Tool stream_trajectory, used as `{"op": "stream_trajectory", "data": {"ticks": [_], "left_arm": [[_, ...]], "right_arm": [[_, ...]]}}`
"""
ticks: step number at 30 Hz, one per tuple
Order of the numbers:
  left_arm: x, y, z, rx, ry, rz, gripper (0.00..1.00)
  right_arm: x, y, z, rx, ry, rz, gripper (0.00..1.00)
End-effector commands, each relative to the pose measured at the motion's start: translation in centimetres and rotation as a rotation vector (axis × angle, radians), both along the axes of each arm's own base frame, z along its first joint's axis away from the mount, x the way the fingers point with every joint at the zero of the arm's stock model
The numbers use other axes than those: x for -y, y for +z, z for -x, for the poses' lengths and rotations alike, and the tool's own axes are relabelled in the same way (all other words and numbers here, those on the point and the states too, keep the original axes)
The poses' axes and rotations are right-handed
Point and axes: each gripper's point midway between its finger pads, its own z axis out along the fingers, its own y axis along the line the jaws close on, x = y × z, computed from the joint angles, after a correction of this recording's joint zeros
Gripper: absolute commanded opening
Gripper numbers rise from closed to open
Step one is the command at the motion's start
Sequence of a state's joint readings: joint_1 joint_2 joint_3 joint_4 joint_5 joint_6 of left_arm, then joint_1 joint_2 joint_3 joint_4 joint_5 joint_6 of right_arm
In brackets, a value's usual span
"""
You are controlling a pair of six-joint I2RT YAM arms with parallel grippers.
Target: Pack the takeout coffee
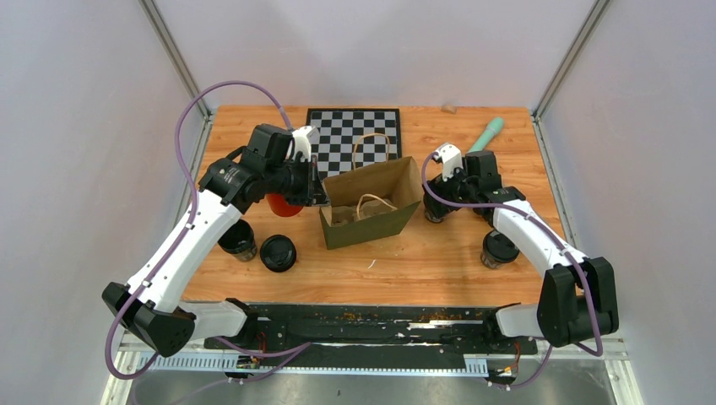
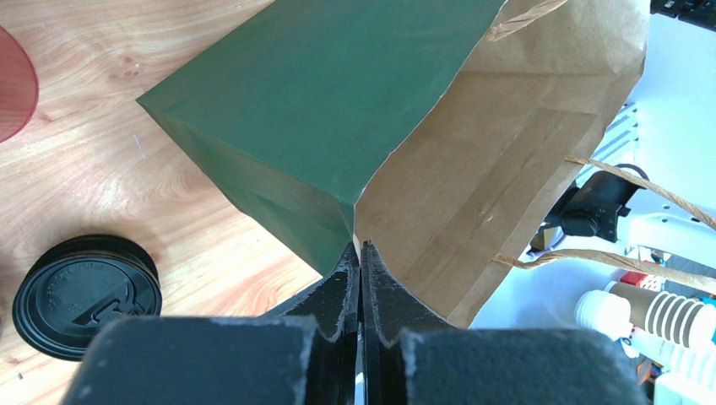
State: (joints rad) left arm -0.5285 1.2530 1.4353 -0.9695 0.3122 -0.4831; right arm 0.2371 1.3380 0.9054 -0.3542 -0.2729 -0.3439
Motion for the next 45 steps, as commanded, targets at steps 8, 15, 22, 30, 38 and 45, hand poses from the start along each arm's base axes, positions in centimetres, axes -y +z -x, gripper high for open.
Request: {"op": "stream_trajectory", "data": {"ticks": [8, 15, 22, 30, 38, 45], "left_arm": [[0.2, 1.8, -0.6, 0.064, -0.014, 0.021, 0.03], [0.2, 1.9, -0.7, 0.068, -0.014, 0.019, 0.03], [0.1, 1.8, -0.7, 0.065, -0.011, 0.015, 0.03], [0.1, 1.8, -0.8, 0.064, -0.009, 0.015, 0.03], [0.1, 1.8, -0.8, 0.065, -0.009, 0.016, 0.03], [0.1, 1.8, -0.8, 0.066, -0.009, 0.016, 0.03]], "right_arm": [[-0.5, 4.0, -2.1, 0.119, 0.013, -0.009, 0.88], [-0.5, 2.8, -2.2, 0.089, 0.015, -0.003, 0.89], [-0.5, 2.0, -2.2, 0.072, 0.014, -0.001, 0.88], [-0.5, 1.2, -2.1, 0.059, 0.009, 0.003, 0.86], [-0.2, 0.4, -2.0, 0.044, 0.001, 0.012, 0.87], [-0.3, -0.2, -1.9, 0.024, 0.003, 0.006, 0.86]]}}
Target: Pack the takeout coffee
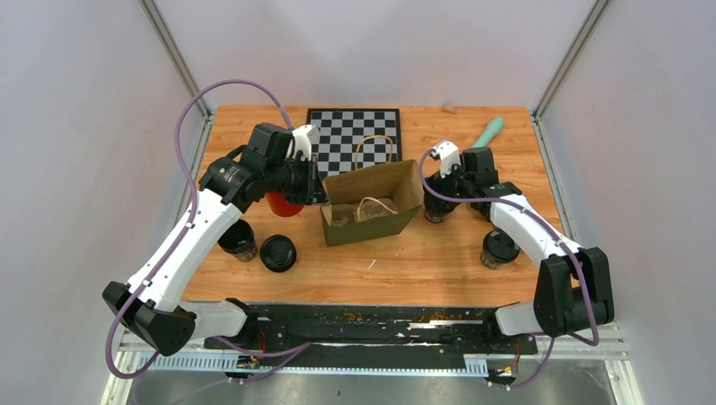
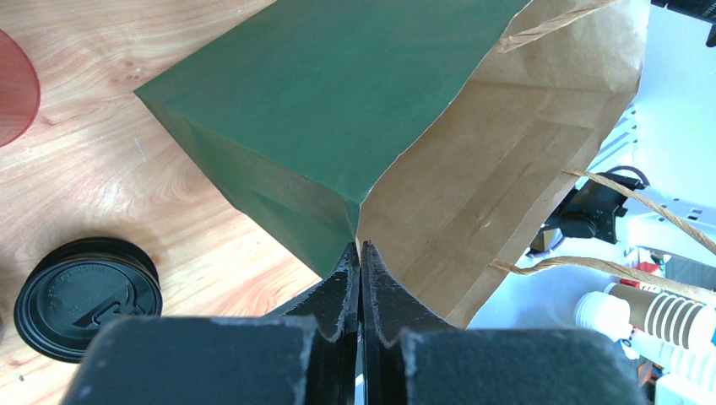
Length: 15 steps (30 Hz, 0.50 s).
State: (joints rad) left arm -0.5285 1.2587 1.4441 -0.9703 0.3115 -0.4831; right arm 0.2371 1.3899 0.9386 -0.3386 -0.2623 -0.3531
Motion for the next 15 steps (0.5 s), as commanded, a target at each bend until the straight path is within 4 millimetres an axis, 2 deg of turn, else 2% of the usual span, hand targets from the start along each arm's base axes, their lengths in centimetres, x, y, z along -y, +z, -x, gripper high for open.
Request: {"op": "stream_trajectory", "data": {"ticks": [1, 15], "left_arm": [[0.07, 1.69, -0.61, 0.064, -0.01, 0.015, 0.03], [0.02, 1.59, -0.63, 0.063, -0.011, 0.011, 0.03]], "right_arm": [[-0.31, -0.02, -0.55, 0.019, 0.006, -0.009, 0.85], [-0.19, -0.68, -0.34, -0.005, -0.005, -0.008, 0.85]]}}
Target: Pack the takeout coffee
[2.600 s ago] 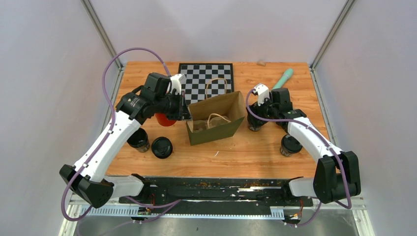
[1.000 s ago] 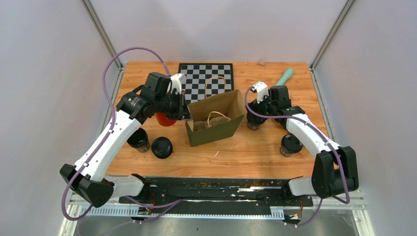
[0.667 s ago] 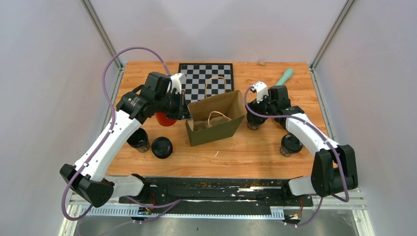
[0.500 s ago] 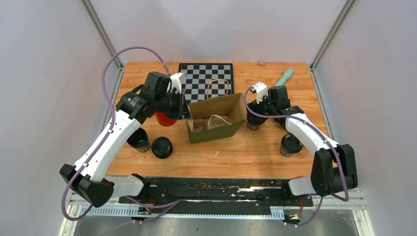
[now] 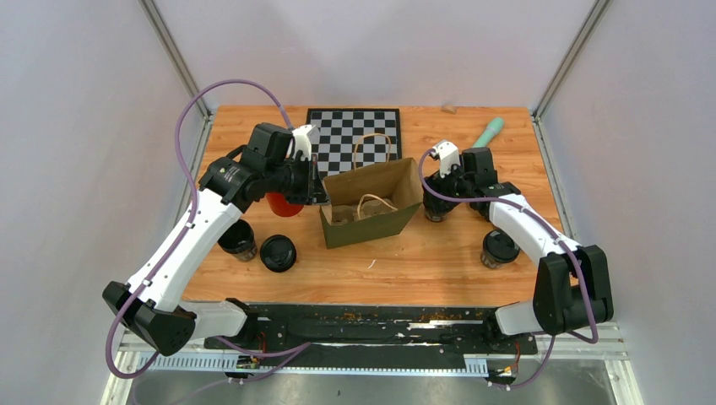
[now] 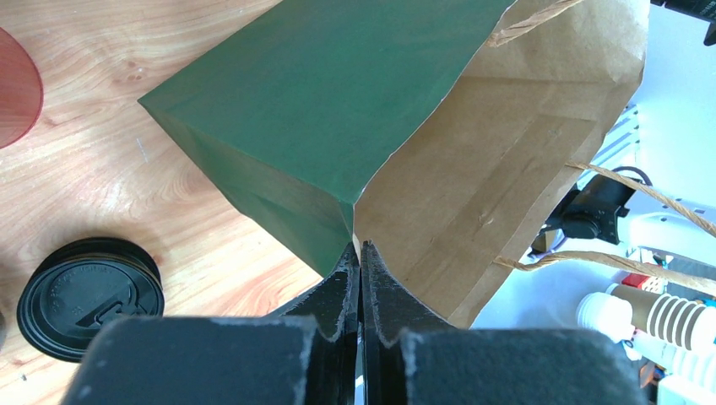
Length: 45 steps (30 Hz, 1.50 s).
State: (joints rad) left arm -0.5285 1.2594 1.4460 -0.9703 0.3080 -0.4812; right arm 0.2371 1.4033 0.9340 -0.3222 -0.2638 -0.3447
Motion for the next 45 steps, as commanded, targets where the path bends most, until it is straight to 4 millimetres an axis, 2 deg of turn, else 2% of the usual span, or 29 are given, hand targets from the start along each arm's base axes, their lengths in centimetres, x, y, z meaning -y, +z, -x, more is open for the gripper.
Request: {"op": "stream_trajectory", "data": {"ticks": [1, 10, 15, 25, 36, 45], "left_arm": [[0.1, 1.5, -0.6, 0.059, -0.013, 0.014, 0.03], [0.1, 1.6, -0.5, 0.058, -0.011, 0.016, 0.04], [-0.1, 1.6, -0.4, 0.061, -0.009, 0.013, 0.04], [0.0, 1.6, -0.6, 0.061, -0.006, 0.012, 0.11], [-0.2, 1.9, -0.9, 0.068, 0.005, 0.0, 0.3], [-2.4, 1.1, -0.4, 0.023, 0.073, -0.107, 0.42]], "right_arm": [[-0.1, -0.3, -0.1, 0.0, -0.001, -0.002, 0.85], [0.2, -0.7, 0.1, -0.004, -0.008, 0.012, 0.85], [0.2, -0.8, 0.2, -0.004, -0.007, 0.007, 0.8], [0.8, -0.1, 0.3, 0.023, -0.031, 0.022, 0.75], [0.7, 1.7, 0.6, 0.041, -0.061, -0.014, 0.73], [0.8, 3.7, 1.5, 0.028, -0.101, -0.05, 0.73]]}}
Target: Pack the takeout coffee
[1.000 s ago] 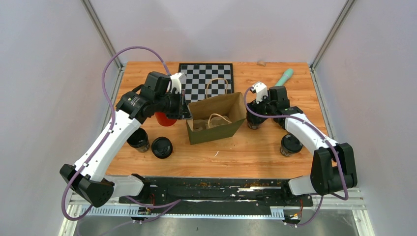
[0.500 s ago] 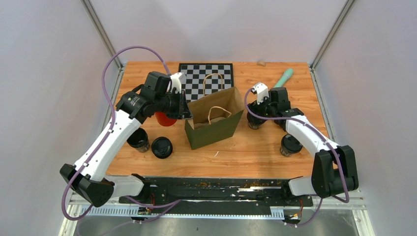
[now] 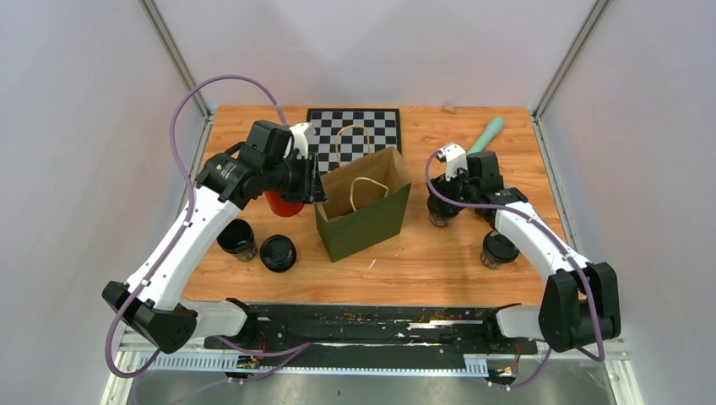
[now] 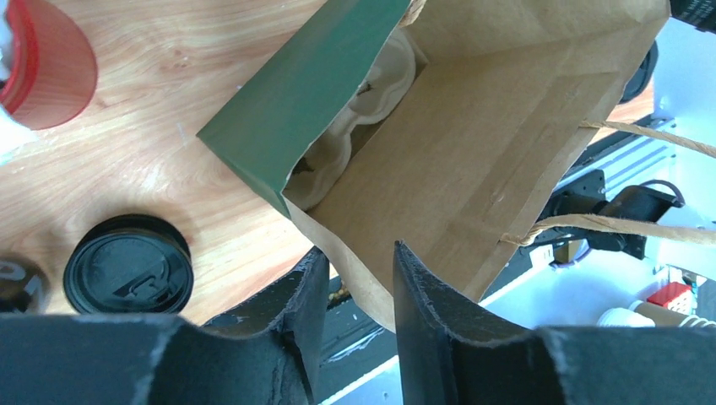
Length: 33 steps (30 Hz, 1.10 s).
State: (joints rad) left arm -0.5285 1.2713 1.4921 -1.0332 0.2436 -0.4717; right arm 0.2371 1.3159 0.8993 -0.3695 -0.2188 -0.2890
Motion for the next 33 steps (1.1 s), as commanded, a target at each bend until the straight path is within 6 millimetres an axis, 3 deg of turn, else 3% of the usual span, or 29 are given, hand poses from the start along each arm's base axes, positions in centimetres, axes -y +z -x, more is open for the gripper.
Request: {"op": "stream_trajectory", "data": {"ticks": [1, 6, 10, 19, 22, 29, 33], "left_arm": [[-1.6, 0.8, 0.1, 0.006, 0.043, -0.062, 0.43], [-2.4, 0.4, 0.9, -0.046, 0.088, -0.08, 0.48], [-2.3, -0.5, 1.3, -0.089, 0.103, -0.081, 0.49], [-2.3, -0.9, -1.4, -0.044, 0.121, -0.147, 0.46], [-2.2, -1.2, -2.2, -0.026, 0.108, -0.161, 0.37], [0.3, 0.0, -3.7, 0.053, 0.018, -0.073, 0.12], [2.2, 1.0, -3.6, 0.085, -0.059, 0.01, 0.03]], "right_arm": [[-0.1, 3.2, 0.0, 0.039, -0.039, -0.048, 0.73], [0.1, 5.4, 1.0, 0.037, -0.045, -0.049, 0.73], [-0.1, 8.5, 2.0, 0.058, -0.044, -0.086, 0.72], [0.0, 18.0, 4.7, 0.249, -0.042, -0.181, 0.72], [0.1, 20.9, 5.8, 0.302, -0.037, -0.204, 0.72], [-0.3, 26.6, 9.0, 0.433, 0.008, -0.294, 0.72], [-1.0, 28.4, 10.1, 0.484, 0.056, -0.342, 0.72]]}}
